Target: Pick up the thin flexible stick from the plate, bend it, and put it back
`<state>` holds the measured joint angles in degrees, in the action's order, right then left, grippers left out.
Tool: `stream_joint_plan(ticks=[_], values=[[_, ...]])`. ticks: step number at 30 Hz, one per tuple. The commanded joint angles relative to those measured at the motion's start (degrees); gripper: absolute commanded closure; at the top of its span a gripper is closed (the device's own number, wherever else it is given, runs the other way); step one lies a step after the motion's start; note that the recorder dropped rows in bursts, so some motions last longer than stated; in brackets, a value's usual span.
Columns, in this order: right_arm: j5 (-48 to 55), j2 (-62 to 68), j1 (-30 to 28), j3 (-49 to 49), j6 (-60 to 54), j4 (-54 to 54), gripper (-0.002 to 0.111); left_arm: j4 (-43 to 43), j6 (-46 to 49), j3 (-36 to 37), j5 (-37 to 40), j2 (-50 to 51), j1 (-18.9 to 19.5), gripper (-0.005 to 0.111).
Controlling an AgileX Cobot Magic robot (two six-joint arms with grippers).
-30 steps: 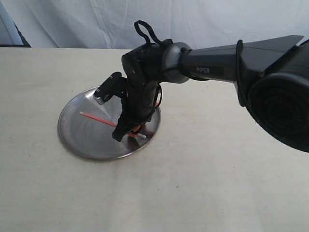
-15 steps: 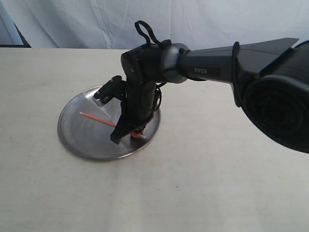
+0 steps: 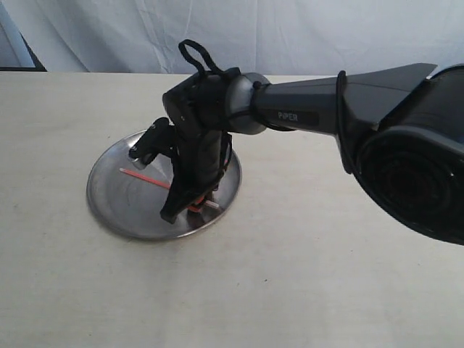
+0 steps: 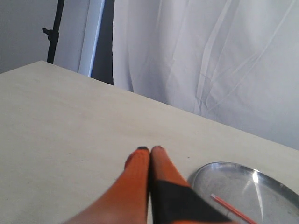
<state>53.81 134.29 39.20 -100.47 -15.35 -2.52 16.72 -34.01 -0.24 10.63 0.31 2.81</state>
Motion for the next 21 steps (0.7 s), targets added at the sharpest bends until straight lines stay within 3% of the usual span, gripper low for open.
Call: stream_joint_plan(ticks=[1, 6, 13, 21], values=[[0.64, 3.97, 0.87, 1.45, 1.4, 1.63, 0.078, 0.04, -0.04, 0.24, -0.3, -0.31, 0.03, 0.107], [3.3, 6.43, 1.28, 1.45, 1.4, 2.52, 0.109, 0.04, -0.04, 0.24, -0.3, -0.31, 0.03, 0.107], [4.69, 5.82, 1.55, 1.45, 1.4, 1.57, 0.109, 0.04, -0.04, 0.24, -0.3, -0.31, 0.03, 0.107], [-3.37, -4.97, 1.32, 1.45, 2.96, 1.71, 0.109, 0.04, -0.04, 0.24, -0.3, -0.31, 0.03, 0.107]])
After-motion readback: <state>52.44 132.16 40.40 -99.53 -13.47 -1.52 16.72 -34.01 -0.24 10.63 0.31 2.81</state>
